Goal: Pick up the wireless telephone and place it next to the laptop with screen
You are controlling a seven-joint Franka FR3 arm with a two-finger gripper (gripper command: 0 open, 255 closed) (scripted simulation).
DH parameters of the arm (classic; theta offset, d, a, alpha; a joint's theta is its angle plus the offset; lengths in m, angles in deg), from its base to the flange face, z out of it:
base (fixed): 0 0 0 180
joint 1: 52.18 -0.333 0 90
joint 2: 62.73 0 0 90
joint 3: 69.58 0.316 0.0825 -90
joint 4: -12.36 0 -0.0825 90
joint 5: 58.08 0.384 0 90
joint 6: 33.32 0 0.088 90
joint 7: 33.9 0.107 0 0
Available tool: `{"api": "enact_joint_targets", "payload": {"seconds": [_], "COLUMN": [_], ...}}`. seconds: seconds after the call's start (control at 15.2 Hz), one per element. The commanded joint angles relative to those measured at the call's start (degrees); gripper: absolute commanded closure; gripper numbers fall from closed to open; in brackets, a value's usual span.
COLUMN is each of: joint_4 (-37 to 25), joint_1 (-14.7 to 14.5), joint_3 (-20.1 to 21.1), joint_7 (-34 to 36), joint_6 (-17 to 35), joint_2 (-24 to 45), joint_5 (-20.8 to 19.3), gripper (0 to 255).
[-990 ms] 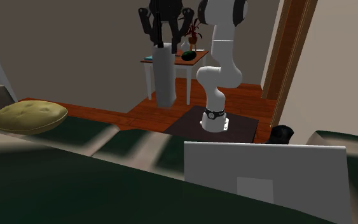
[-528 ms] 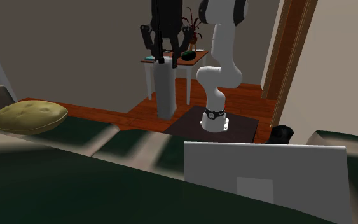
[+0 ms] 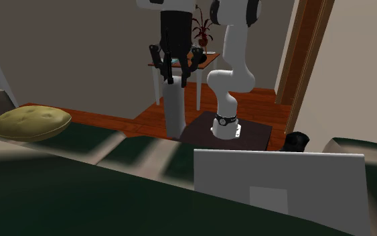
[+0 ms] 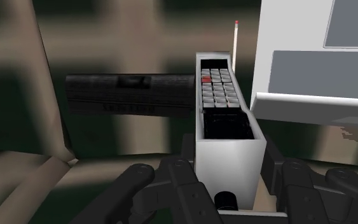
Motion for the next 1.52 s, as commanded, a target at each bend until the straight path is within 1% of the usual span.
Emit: {"api": "enact_joint_targets", "payload": {"seconds": [0.0, 0.73, 1.45], "joint_4": [1.87, 11.11, 18.68], "joint_1": [-0.01, 0.03, 0.08], "joint_3": [0.02, -0.02, -0.11], "joint_7": [0.08, 0.24, 0.32], "joint_6": [1.59, 10.15, 18.57], "joint_2": [-0.35, -1.03, -0.18], "joint_5": [-0.03, -0.14, -0.15], "gripper": [255, 255, 255]}}
